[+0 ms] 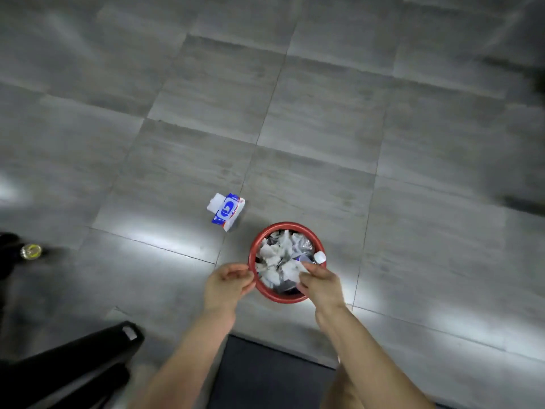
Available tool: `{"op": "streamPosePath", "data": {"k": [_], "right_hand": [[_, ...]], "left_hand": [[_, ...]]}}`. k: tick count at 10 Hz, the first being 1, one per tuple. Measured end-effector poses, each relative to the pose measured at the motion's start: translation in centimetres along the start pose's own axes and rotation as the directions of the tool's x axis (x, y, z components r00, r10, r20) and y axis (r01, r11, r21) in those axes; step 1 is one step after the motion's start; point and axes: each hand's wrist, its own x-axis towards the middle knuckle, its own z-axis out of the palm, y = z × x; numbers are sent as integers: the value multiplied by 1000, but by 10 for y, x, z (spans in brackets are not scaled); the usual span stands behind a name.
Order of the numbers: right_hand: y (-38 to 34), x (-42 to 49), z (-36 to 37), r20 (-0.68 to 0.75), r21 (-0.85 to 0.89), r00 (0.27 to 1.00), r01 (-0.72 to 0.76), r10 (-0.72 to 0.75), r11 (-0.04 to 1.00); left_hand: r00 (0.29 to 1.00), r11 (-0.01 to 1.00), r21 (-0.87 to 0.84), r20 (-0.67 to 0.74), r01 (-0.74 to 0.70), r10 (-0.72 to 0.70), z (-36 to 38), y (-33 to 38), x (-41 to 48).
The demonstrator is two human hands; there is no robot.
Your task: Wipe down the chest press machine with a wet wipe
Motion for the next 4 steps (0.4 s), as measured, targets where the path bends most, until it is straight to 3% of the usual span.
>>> {"op": "streamPosePath", "data": {"k": [1,2,3,4], "right_hand": [[-17,29,-8,264,-235,963,11,53,972],[-27,46,-30,294,-477,955,125,25,870],[-54,39,-62,255,-480,966,166,-44,861],[-96,16,-90,272,-329,959,176,-85,928]], "left_hand": [[992,999,-43,-122,-28,22,27,6,5],[980,997,-76,-200,-31,15,42,8,-8],[966,990,-119,-254,-80,48,41,16,-25],[943,974,-161,-317,-161,104,28,30,-48]]}}
